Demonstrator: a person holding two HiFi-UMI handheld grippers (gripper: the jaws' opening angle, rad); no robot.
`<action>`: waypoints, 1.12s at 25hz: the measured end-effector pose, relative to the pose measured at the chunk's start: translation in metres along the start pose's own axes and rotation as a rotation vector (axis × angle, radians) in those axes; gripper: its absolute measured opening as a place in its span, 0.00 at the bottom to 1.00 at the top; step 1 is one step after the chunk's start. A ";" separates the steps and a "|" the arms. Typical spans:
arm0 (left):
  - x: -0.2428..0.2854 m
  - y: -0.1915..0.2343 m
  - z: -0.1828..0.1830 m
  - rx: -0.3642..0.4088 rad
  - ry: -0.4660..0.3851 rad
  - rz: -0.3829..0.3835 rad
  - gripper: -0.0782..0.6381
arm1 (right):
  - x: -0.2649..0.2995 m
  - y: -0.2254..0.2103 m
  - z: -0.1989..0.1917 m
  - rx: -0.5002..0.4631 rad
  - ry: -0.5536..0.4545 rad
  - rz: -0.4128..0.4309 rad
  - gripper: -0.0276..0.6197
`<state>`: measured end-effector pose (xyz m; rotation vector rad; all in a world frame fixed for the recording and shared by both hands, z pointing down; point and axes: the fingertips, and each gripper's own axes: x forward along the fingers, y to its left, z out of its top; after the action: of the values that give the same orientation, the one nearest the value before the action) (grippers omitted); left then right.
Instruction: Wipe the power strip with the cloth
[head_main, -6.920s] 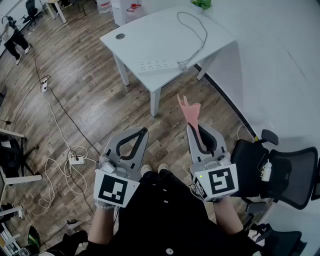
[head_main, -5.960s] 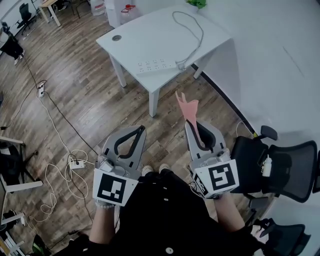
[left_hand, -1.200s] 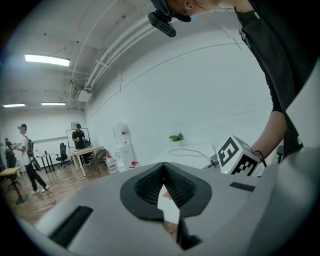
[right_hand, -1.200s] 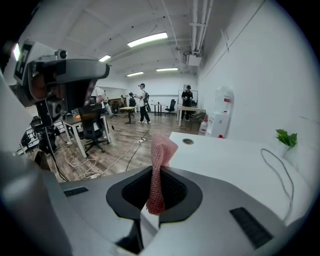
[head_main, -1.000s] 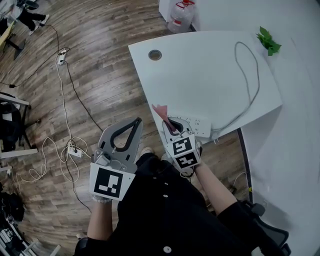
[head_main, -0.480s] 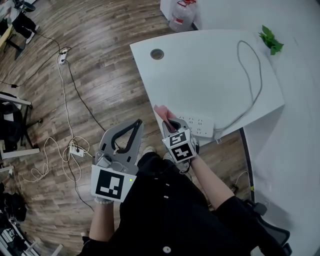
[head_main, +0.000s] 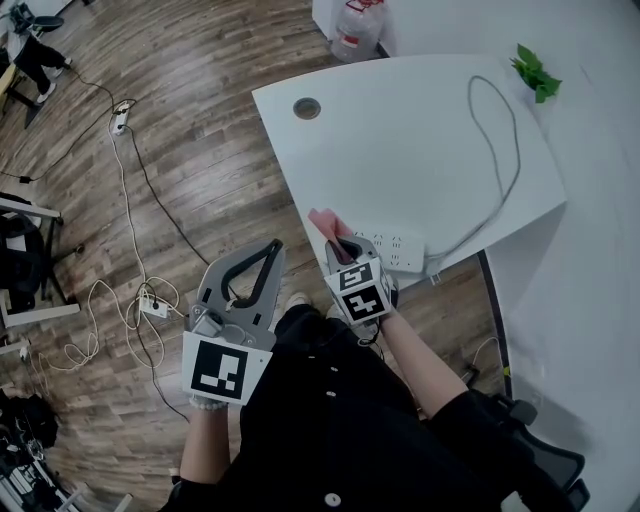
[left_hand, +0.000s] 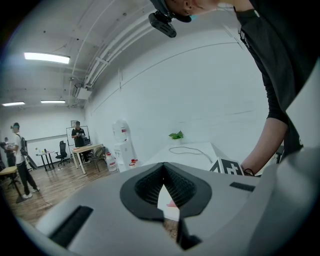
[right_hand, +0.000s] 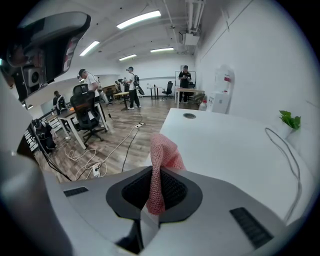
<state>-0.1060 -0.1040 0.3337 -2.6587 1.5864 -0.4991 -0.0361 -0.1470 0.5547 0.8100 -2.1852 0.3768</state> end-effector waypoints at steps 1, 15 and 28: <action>0.001 0.000 0.000 0.001 -0.001 -0.002 0.13 | -0.001 -0.002 -0.001 0.004 0.001 -0.005 0.13; 0.020 -0.019 0.011 0.014 -0.026 -0.073 0.13 | -0.024 -0.045 -0.028 0.103 0.010 -0.104 0.13; 0.036 -0.032 0.019 0.028 -0.039 -0.129 0.13 | -0.053 -0.088 -0.057 0.196 0.025 -0.210 0.13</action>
<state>-0.0577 -0.1217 0.3308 -2.7440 1.3943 -0.4655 0.0803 -0.1621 0.5547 1.1252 -2.0376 0.4964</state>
